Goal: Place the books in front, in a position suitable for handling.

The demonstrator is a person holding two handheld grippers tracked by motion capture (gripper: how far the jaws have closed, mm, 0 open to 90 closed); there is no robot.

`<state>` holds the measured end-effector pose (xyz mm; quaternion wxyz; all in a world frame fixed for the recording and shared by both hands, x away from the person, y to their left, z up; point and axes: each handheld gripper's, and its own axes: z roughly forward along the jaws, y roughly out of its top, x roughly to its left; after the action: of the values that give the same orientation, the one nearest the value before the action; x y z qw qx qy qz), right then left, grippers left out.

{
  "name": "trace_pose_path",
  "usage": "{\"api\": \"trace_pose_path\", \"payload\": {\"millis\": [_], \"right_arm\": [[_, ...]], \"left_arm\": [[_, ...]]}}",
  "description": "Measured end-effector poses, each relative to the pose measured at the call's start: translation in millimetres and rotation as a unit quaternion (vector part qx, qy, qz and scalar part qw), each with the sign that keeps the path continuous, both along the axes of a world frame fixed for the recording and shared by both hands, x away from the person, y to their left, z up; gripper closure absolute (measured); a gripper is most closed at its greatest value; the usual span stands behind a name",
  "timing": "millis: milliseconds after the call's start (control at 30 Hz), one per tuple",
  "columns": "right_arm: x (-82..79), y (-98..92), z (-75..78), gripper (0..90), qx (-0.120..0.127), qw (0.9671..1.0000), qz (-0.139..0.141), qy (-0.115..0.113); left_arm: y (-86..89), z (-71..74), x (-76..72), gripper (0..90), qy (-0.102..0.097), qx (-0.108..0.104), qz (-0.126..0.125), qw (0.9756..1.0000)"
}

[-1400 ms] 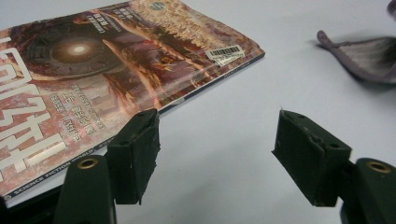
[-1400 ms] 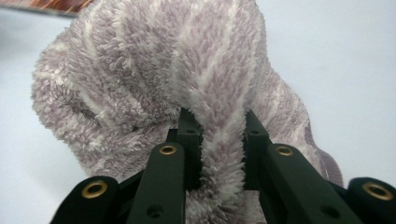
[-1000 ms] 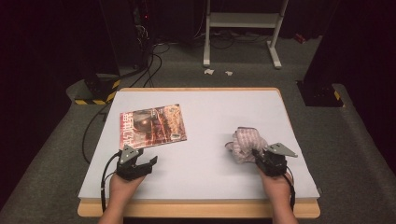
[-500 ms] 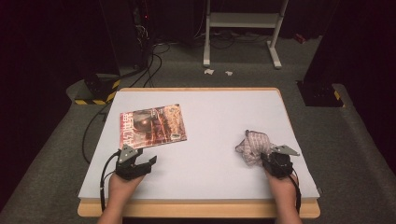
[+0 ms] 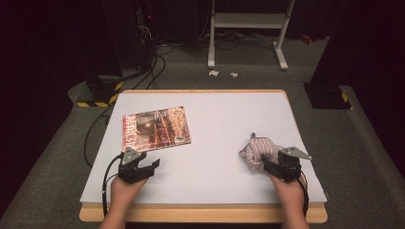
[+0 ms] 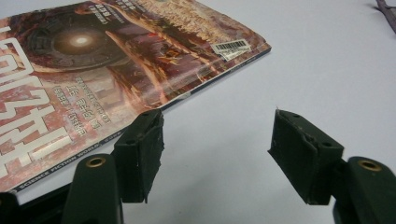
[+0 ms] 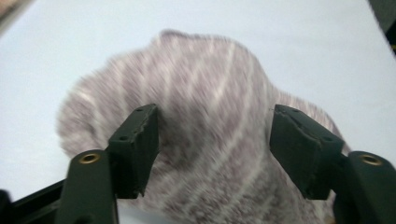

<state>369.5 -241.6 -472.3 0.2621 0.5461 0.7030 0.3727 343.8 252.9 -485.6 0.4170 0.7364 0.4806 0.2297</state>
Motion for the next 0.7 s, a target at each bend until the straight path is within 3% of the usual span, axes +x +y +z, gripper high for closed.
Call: {"api": "trace_pose_path", "payload": {"millis": [233, 300, 333, 400, 467, 633, 700], "right_arm": [[-12.1, 16.0, 21.8, 29.9, 0.014, 0.9983, 0.034, -0.045], [-13.3, 19.0, 23.5, 29.9, 0.014, 0.9979, 0.04, -0.049], [-16.0, 31.3, 26.2, 30.7, 0.011, 0.9966, 0.057, -0.058], [-16.4, 38.1, 26.3, 31.6, 0.009, 0.9959, 0.068, -0.059], [-15.3, 66.0, 21.5, 30.7, 0.006, 0.9931, 0.098, -0.065], [-1.5, 107.3, 6.6, 29.9, 0.012, 0.9913, 0.126, -0.038], [8.5, 126.8, 1.9, 32.1, 0.007, 0.9898, 0.14, -0.029]], "left_arm": [[3.8, 0.6, 2.6, 33.8, 0.003, 0.011, 0.009, 0.9999], [5.2, 0.8, 3.3, 33.8, 0.003, 0.009, 0.011, 0.9999], [7.3, 1.3, 3.5, 34.1, 0.002, 0.011, 0.015, 0.9998], [12.5, 2.3, 4.9, 34.4, -0.001, 0.014, 0.025, 0.9996], [21.4, 4.0, 10.4, 35.2, -0.001, 0.025, 0.041, 0.9988], [39.6, 7.3, 28.1, 35.0, 0.007, 0.026, 0.073, 0.997], [46.8, 6.0, 37.5, 34.8, 0.02, 0.031, 0.083, 0.9958]]}}
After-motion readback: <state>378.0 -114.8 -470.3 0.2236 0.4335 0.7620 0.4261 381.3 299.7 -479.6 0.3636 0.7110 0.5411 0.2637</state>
